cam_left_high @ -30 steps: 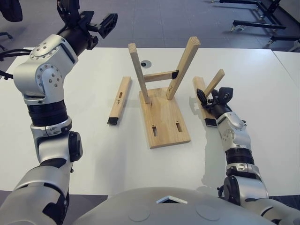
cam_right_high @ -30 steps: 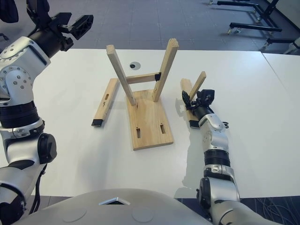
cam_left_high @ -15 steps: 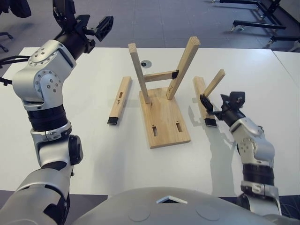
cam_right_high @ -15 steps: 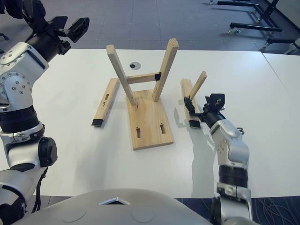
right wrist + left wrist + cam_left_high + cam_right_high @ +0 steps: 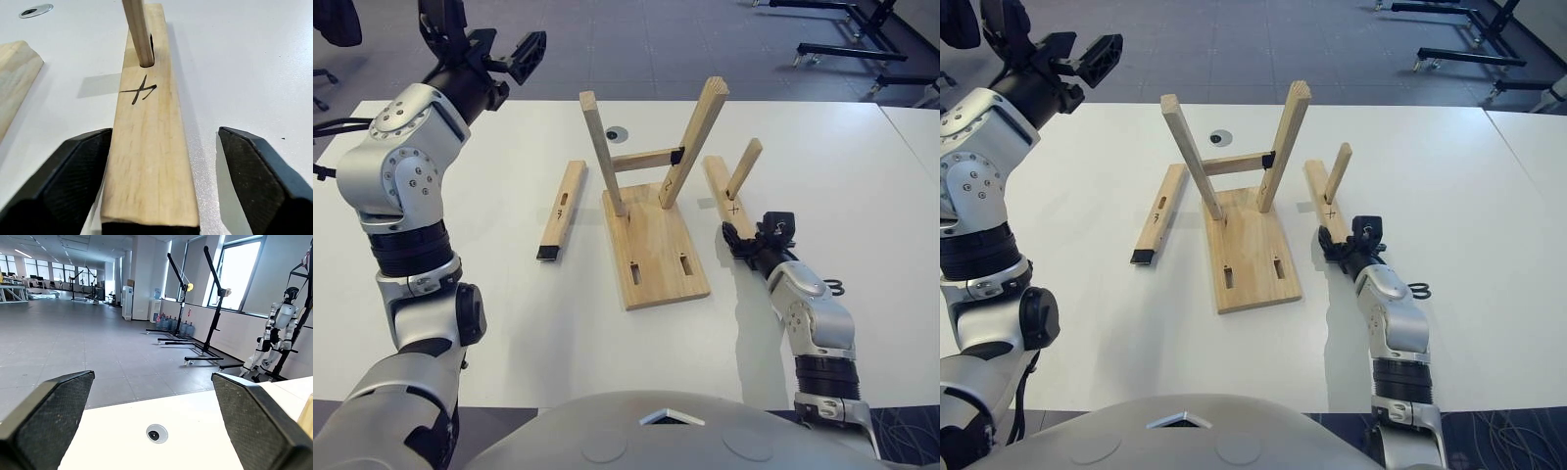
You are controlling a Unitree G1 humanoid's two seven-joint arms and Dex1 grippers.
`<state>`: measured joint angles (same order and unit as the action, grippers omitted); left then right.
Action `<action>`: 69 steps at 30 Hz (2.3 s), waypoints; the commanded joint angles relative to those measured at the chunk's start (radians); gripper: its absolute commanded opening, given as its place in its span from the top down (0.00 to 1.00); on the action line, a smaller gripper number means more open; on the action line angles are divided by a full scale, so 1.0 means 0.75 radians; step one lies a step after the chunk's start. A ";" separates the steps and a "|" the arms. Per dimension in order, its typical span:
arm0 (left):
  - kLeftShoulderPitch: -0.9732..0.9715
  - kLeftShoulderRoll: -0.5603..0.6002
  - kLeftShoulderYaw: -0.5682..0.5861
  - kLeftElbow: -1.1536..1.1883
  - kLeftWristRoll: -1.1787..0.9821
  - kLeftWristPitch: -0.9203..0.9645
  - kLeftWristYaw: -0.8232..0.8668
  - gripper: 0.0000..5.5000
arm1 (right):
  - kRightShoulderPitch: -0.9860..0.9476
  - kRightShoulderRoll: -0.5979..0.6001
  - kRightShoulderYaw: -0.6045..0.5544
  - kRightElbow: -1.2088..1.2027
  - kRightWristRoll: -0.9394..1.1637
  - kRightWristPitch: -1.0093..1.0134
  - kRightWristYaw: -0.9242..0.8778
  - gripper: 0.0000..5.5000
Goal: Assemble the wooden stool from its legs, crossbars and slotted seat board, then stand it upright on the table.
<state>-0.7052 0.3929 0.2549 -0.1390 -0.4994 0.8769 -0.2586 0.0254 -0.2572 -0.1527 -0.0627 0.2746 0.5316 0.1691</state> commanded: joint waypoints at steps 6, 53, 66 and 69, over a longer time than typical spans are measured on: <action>0.010 -0.001 -0.002 0.000 -0.004 0.014 0.007 0.20 | 0.049 0.015 0.055 0.101 -0.056 -0.092 0.054 0.55; -0.487 -0.083 0.274 0.425 -1.138 0.349 -0.380 0.20 | -1.304 -0.347 -0.360 0.251 1.387 1.093 0.776 0.63; -0.463 -0.102 0.238 0.371 -1.336 0.307 -0.204 0.20 | -1.119 -0.215 -0.278 0.075 1.451 0.993 0.652 0.63; -0.451 -0.096 0.240 0.383 -1.337 0.295 -0.188 0.20 | -1.112 -0.215 -0.277 0.070 1.475 0.980 0.633 0.63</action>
<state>-1.0439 0.3121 0.4386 0.1436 -1.4899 1.1109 -0.4109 -0.8141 -0.4191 -0.3572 0.0036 1.3574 1.2826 0.6553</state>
